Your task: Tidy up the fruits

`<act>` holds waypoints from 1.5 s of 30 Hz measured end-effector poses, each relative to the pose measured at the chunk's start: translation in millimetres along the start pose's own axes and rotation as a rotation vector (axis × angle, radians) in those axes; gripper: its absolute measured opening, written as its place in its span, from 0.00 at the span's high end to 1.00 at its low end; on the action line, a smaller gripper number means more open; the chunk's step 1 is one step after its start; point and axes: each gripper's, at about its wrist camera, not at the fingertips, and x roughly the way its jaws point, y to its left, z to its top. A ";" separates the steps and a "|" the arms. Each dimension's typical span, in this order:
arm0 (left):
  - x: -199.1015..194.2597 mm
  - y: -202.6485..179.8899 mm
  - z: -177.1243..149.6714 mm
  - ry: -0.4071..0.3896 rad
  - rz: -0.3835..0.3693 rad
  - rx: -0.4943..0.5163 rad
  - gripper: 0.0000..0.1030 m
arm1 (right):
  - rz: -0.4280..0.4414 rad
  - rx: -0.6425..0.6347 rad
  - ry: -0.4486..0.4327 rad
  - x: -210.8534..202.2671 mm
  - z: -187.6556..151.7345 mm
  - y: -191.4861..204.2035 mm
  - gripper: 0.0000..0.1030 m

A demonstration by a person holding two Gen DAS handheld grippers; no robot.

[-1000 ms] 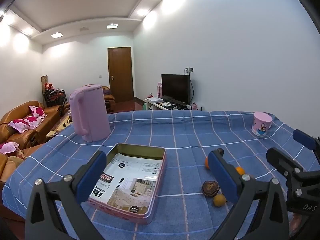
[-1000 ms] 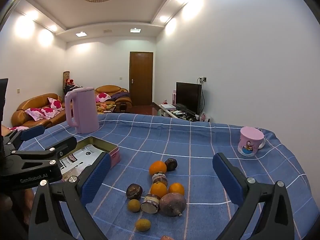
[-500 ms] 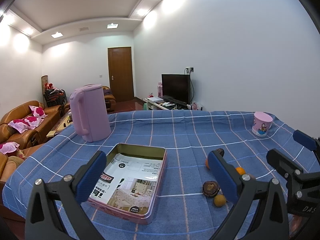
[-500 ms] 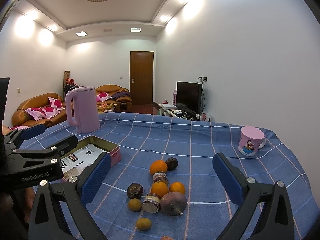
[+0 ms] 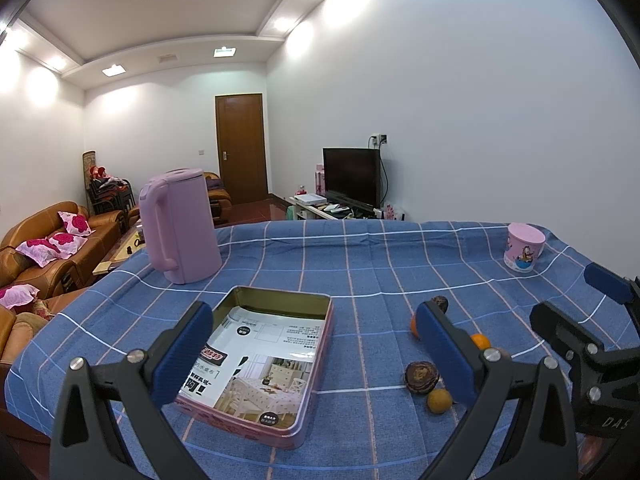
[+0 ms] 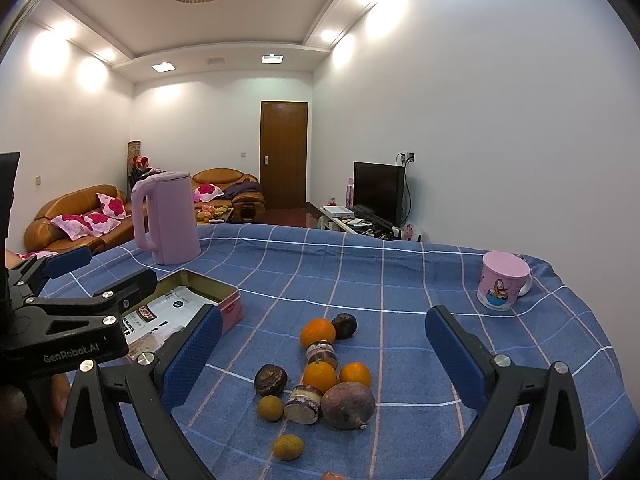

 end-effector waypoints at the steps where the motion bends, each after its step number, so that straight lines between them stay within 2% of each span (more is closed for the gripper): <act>1: 0.3 0.2 -0.4 0.000 0.001 0.000 0.00 | 0.001 0.000 0.002 0.8 -0.6 0.4 0.01; 34: 0.6 -0.4 -4.0 0.004 0.001 0.004 0.00 | 0.003 0.007 0.012 1.3 -8.5 -0.5 0.01; 45: 6.5 -4.5 -9.7 0.029 0.001 0.017 0.00 | -0.004 0.011 0.043 8.4 -16.7 -5.0 0.01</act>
